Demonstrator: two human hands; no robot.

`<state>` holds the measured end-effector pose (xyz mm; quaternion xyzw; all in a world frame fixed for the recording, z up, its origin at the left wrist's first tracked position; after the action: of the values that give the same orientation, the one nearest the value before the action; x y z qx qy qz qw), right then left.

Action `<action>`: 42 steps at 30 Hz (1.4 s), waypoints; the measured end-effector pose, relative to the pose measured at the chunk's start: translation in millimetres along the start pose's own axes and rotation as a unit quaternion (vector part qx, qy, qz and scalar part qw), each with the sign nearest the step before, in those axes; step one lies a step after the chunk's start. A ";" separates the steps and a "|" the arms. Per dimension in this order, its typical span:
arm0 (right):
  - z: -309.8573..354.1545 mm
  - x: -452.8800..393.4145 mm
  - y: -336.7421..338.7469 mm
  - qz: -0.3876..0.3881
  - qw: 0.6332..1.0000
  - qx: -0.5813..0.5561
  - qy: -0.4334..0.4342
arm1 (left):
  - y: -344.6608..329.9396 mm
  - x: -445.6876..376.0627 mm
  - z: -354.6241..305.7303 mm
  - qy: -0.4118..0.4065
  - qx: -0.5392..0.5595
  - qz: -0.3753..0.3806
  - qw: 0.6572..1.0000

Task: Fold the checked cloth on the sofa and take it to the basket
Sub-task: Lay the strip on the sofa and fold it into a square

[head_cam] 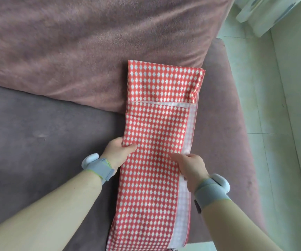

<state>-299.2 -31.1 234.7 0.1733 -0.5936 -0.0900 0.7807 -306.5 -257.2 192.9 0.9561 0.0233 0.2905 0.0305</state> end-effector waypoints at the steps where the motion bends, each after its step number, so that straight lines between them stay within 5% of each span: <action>1: -6.9 -0.5 -0.7 0.005 1.000 0.002 -0.012 | 1.2 2.4 3.0 0.008 0.010 0.004 1.000; 6: -51.4 1.5 -7.9 -0.005 0.998 0.055 -0.010 | 10.2 35.7 34.4 0.076 -0.006 0.070 0.995; 15: -83.5 12.7 -0.2 -0.090 0.983 0.128 0.100 | 2.9 57.4 48.3 0.045 -0.034 0.030 0.998; 19: -125.5 22.6 -4.7 0.036 0.999 0.033 -0.002 | 9.7 83.8 71.8 0.106 -0.003 0.079 0.991; 22: -156.7 25.0 -13.0 0.128 0.991 0.012 -0.042 | 8.3 90.0 78.7 0.068 -0.032 0.049 0.996; 26: -180.3 24.2 -10.1 0.093 0.995 0.005 -0.021 | 3.6 92.8 79.7 0.041 -0.025 0.009 0.999; 36: -215.2 26.8 -17.9 0.107 0.994 -0.037 0.002 | 4.8 102.0 93.4 0.086 0.018 0.063 0.994; 42: -218.2 20.7 0.5 0.079 0.994 0.057 0.046 | -2.9 104.0 93.0 0.031 -0.029 0.035 0.998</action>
<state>-84.4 -2.1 202.2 0.1740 -0.5731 0.0133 0.8007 -168.5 -252.1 173.2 0.9456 -0.0176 0.3213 0.0477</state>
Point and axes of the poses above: each hand's wrist, its own x-axis away from the middle knuckle, its own y-axis out of the back of the hand, z = x × y, the point moved 2 cm from there along -x, towards the middle knuckle, and after that the axes turned 14 degrees about -y, right-handed, at the moved point
